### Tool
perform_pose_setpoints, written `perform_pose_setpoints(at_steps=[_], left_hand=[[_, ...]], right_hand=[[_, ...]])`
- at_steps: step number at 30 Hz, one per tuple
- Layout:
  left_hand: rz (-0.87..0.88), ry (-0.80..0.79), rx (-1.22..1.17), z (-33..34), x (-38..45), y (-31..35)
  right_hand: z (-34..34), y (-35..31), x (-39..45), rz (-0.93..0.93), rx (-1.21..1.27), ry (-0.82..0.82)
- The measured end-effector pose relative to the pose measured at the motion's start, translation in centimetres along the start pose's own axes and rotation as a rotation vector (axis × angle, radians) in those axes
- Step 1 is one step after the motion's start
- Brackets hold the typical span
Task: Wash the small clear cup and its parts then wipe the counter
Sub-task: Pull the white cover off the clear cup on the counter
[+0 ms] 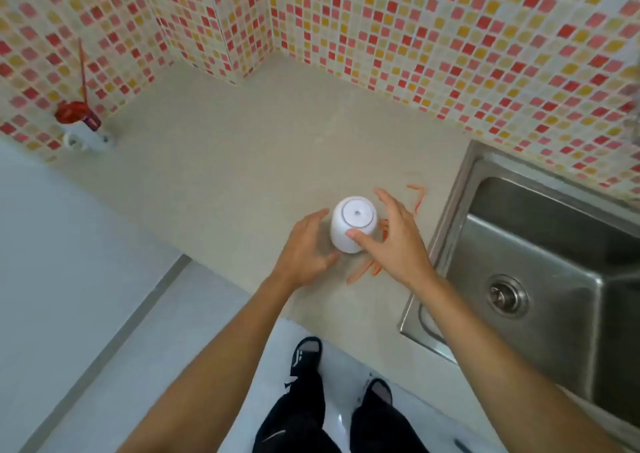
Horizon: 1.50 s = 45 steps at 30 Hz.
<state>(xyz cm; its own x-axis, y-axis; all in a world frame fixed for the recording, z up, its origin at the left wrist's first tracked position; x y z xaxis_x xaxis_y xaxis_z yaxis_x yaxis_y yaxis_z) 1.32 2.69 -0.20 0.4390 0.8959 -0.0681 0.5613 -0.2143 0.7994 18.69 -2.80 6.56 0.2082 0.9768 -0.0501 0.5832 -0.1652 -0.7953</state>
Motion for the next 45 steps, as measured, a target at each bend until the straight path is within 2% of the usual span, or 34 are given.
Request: perform_pose_setpoints(at_steps=[2, 6, 16, 26, 39, 45], left_hand=[[0.07, -0.02, -0.061, 0.6, 0.9, -0.1], [0.069, -0.009, -0.18, 1.1, 1.5, 0.5], [0.095, 0.076, 0.101, 2.9, 2.4, -1.8], [0.046, 0.058, 0.1, 3.1, 2.3, -2.2], [0.011, 0.04, 0.079, 3.0, 2.0, -1.8], [0.025, 0.037, 0.118, 2.8, 2.0, -1.8]], right_hand=[[0.6, 0.0, 0.4, 0.009, -0.009, -0.005], [1.8, -0.2, 0.6, 0.039, 0.022, -0.01], [3.1, -0.3, 0.7, 0.089, -0.018, 0.023], [2.7, -1.4, 0.8, 0.109, -0.045, 0.032], [0.1, -3.6, 0.2, 0.03, -0.059, 0.048], [-2.0, -4.2, 0.5, -0.014, 0.049, 0.209]])
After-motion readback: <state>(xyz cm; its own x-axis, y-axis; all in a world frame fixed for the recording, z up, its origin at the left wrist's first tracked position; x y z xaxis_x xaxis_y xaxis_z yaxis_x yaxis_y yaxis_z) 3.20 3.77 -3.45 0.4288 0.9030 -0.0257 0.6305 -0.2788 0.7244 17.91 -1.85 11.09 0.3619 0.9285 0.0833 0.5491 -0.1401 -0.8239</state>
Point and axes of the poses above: each hand's wrist, its own x-axis towards the middle knuckle, its own z-axis out of the palm, y = z × x, the point moved 3 cm from there along x, towards the middle knuckle, and after that the axes turned 1 degree about x, right-handed, at the moved point
